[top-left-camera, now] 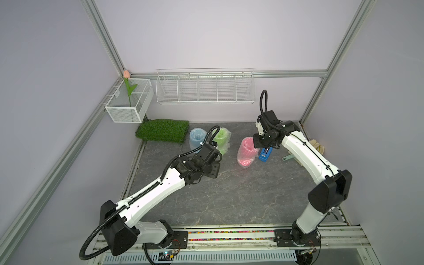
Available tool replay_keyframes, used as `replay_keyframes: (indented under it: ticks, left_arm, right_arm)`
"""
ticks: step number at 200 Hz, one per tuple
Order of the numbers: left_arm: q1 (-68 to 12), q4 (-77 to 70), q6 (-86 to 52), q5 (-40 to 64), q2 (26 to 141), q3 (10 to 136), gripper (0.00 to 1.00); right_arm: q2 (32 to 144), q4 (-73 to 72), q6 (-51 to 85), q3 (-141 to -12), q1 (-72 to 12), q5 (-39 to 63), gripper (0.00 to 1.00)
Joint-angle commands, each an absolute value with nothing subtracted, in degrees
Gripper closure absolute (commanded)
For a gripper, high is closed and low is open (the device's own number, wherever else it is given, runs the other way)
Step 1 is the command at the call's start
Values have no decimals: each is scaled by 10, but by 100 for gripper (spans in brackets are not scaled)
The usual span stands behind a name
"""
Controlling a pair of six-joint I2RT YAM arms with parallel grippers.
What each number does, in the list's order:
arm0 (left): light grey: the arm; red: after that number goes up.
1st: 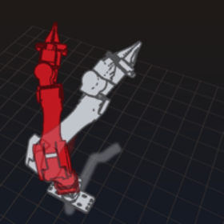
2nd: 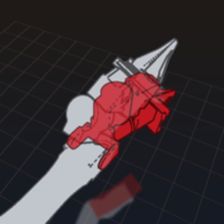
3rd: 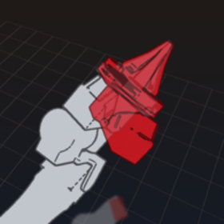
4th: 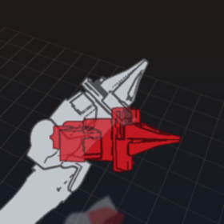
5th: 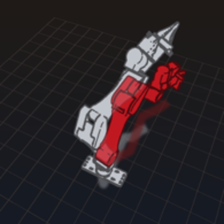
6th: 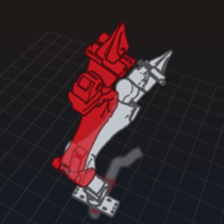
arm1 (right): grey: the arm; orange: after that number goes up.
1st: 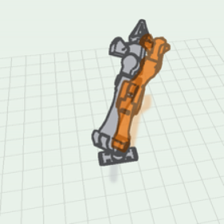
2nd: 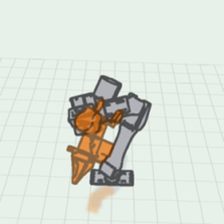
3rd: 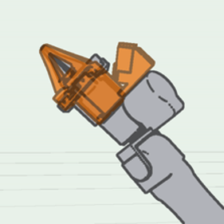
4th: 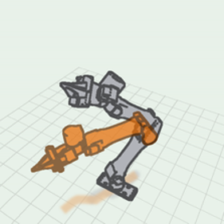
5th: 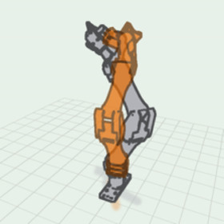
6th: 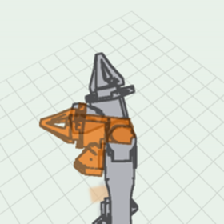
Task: Wrap wine glasses in bubble wrap
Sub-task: Place the bubble wrap at the center of the board.
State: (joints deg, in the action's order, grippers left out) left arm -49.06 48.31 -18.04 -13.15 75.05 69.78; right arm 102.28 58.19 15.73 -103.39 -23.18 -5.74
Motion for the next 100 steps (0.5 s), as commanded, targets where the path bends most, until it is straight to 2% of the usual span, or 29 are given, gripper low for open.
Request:
replay_keyframes:
  ticks: [1,47,100]
  left_arm:
    - [-485,497,-204,-163,744,682,39]
    - [-482,492,-222,-168,724,655,39]
    - [-478,487,-231,-172,709,637,39]
  right_arm:
    - [1080,608,121,-1089,-217,-54,93]
    - [1192,641,97,-1220,-198,-64,93]
    - [1281,670,78,-1308,-192,-62,92]
